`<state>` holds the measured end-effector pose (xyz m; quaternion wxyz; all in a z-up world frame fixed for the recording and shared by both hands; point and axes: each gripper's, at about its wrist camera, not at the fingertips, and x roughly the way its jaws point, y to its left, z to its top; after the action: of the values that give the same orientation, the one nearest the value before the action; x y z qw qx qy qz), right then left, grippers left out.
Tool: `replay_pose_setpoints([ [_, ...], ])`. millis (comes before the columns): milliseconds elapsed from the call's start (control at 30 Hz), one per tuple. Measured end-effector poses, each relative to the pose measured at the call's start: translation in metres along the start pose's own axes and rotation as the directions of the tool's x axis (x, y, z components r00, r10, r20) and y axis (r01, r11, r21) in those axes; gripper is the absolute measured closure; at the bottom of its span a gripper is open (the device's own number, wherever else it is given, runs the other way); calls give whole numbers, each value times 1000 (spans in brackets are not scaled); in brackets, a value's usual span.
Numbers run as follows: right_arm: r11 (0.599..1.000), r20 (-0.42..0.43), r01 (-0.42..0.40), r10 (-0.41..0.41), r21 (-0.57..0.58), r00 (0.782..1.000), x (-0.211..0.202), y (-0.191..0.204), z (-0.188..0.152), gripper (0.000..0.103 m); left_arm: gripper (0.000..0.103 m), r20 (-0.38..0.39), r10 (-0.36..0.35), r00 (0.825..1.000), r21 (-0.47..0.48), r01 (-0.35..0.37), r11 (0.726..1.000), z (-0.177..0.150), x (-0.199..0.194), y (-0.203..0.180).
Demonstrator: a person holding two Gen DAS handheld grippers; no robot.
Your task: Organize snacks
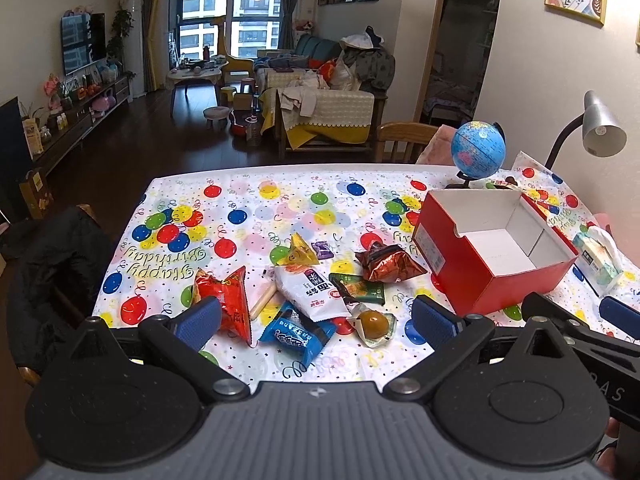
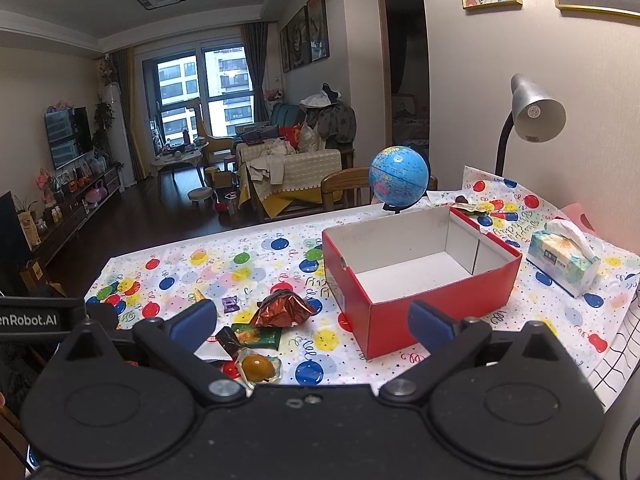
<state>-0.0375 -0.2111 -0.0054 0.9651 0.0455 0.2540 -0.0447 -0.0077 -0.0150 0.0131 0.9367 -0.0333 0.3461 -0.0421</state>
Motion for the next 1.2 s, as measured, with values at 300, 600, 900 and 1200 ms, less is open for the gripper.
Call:
replay_pose_setpoints([
  [300, 1000, 0, -1, 1, 0, 1000, 0, -1, 0, 1, 1, -2, -5, 1000, -6, 5, 1000, -1, -3, 4],
  [600, 1000, -5, -6, 6, -15, 1000, -2, 13, -5, 1, 1, -24, -2, 1000, 0, 2, 1000, -2, 3, 10],
  [900, 999, -68, -41, 39, -23, 997, 34, 10, -6, 0, 1, -110, 39, 993, -32, -42, 999, 0, 41, 18],
  [1200, 993, -247, -102, 85, -57, 965, 115, 6, -27, 7, 1, -289, 116, 950, -129, -159, 979, -15, 112, 47],
])
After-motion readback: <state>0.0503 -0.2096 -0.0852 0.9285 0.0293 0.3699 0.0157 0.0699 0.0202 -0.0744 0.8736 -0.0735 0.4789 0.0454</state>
